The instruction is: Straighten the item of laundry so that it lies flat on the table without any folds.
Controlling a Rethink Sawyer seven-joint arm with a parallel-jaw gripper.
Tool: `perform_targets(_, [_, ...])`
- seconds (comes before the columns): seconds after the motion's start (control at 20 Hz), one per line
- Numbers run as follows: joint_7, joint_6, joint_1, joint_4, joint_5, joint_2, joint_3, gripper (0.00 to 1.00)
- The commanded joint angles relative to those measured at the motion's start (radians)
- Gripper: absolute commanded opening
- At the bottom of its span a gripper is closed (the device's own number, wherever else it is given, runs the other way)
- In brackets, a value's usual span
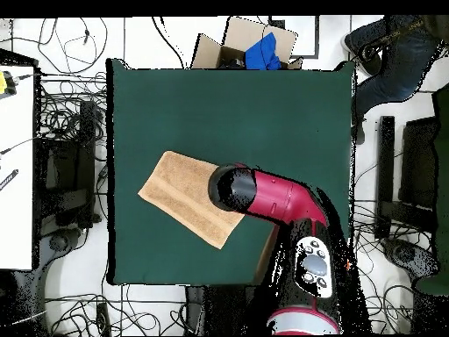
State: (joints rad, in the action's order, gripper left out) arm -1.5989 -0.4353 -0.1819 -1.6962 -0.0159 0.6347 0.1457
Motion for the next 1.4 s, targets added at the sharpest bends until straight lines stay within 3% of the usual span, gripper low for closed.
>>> perform_targets(0.05, [-0.273,0.045,-0.008,-0.099,-0.055,-0.033,0.009,1.0])
perform_targets(1.4, [-0.243,0.142,-0.027,-0.112,-0.077,-0.069,-0.015,1.0])
